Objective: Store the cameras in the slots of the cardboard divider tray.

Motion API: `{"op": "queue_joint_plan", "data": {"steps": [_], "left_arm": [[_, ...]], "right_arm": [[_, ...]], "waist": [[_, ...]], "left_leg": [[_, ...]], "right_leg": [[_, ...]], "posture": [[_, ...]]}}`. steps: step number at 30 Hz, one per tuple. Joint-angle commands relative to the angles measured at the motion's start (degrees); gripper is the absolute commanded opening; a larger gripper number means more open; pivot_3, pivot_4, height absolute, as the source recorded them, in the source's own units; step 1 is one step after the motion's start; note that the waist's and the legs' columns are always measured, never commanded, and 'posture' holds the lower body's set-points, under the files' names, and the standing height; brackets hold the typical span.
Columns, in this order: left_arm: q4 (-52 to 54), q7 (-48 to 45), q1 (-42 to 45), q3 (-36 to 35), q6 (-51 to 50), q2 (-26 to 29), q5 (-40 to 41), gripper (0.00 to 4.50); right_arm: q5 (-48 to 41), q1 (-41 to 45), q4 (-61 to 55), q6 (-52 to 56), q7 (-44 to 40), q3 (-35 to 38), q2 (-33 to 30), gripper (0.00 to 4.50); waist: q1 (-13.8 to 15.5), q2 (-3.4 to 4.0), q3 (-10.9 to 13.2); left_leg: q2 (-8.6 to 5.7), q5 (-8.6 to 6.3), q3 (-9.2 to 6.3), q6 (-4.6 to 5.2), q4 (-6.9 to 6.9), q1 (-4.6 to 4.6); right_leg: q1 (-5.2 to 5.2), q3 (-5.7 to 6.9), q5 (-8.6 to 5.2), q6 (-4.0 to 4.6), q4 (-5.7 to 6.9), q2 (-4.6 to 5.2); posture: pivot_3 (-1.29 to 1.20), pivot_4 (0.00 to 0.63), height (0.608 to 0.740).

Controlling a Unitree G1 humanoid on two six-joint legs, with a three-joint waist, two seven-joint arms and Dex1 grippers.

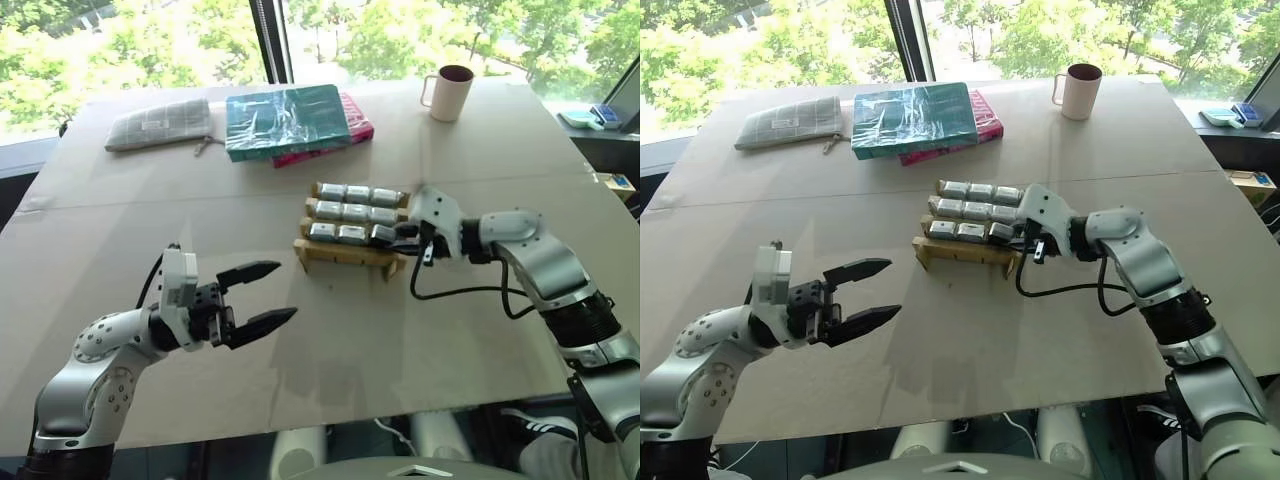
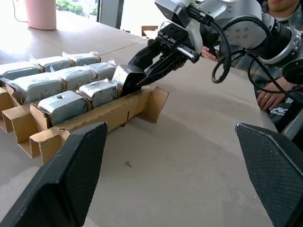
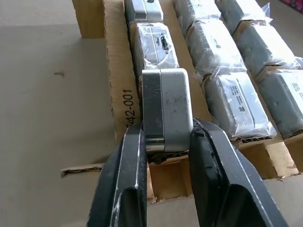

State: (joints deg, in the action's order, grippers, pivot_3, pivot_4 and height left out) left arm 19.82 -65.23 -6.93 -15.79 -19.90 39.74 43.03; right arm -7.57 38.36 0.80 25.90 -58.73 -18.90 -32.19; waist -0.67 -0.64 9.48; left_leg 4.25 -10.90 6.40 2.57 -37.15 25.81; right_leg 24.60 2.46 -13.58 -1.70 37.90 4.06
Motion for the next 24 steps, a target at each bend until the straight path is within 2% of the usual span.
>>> {"op": "queue_joint_plan", "data": {"steps": [1, 2, 6, 7, 11, 17, 20, 24], "left_arm": [[2.66, 0.4, -0.3, -1.8, 0.1, 0.45, 1.28, 4.5], [2.86, 0.5, -0.47, -1.83, 0.1, 0.44, 1.34, 4.5], [3.6, 0.97, -1.14, -2.04, 0.15, 0.2, 1.56, 4.5], [3.73, 1.18, -1.3, -2.19, 0.12, 0.11, 1.64, 4.5], [5.09, 3.94, -2.85, -2.21, -1.96, 0.36, 1.24, 4.5], [7.16, 8.12, -5.69, -2.44, -0.09, -2.15, -1.21, 4.5], [8.2, 9.68, -9.6, -2.21, 1.19, -2.84, -4.14, 4.5], [6.99, 10.04, -11.25, -3.6, 1.43, -4.21, -2.58, 4.5]], "right_arm": [[1.47, 2.22, 1.58, -2.11, -3.4, -1.34, -1.1, 1.72], [1.24, 2.96, 1.74, -1.7, -3.93, -1.31, -0.89, 2.03], [0.04, 3.18, -1.55, -2.16, -0.91, 2.67, -0.03, 4.05], [-1.14, 2.21, -4.54, -1.14, -0.28, 4.52, -0.52, 4.44], [-7.13, -3.3, -17.64, 6.48, 2.76, 12.26, -2.2, 4.44], [-11.55, -20.53, -36.69, 16.29, 14.34, 25.27, -1.31, 4.48], [-10.91, -33.85, -42.04, 14.12, 18.7, 30.85, 0.76, 4.48], [-10.27, -45.63, -43.99, 8.75, 21.11, 34.19, 3.18, 4.48]], "waist": [[0.04, 0.0, 0.0], [0.03, -0.01, -0.01], [-0.11, -0.01, 0.0], [-0.1, 0.0, 0.0], [0.15, -0.01, 0.0], [0.46, -0.13, -0.08], [0.45, -0.2, -0.15], [0.16, -0.19, -0.14]], "left_leg": [[0.0, 0.0, 0.0, 0.0, 0.0, 0.0], [0.0, 0.0, 0.01, 0.0, 0.0, 0.0], [0.01, 0.0, -0.01, 0.0, 0.0, 0.0], [0.02, 0.0, -0.01, 0.0, 0.0, 0.0], [0.02, 0.0, -0.05, -0.01, 0.04, 0.03], [0.02, -0.04, -0.17, -0.07, 0.05, 0.06], [0.03, -0.14, -0.2, -0.23, 0.05, 0.04], [0.04, -0.15, -0.16, -0.25, 0.05, 0.01]], "right_leg": [[0.0, 0.0, 0.0, 0.0, 0.0, 0.0], [0.0, 0.02, 0.0, 0.0, 0.0, 0.0], [0.0, 0.0, 0.0, 0.0, 0.0, 0.0], [0.01, 0.0, 0.0, 0.0, 0.0, -0.01], [0.02, 0.02, 0.0, -0.01, -0.01, 0.0], [-0.01, 0.05, -0.01, 0.0, -0.09, 0.04], [-0.01, 0.04, -0.02, 0.01, -0.08, 0.03], [0.0, 0.0, -0.05, -0.04, -0.1, 0.04]], "posture": [[0.0, 0.15, 0.74], [0.0, 0.15, 0.74], [0.0, 0.15, 0.74], [0.0, 0.15, 0.74], [0.0, 0.15, 0.74], [0.0, 0.15, 0.74], [0.0, 0.15, 0.74], [0.0, 0.15, 0.74]]}}
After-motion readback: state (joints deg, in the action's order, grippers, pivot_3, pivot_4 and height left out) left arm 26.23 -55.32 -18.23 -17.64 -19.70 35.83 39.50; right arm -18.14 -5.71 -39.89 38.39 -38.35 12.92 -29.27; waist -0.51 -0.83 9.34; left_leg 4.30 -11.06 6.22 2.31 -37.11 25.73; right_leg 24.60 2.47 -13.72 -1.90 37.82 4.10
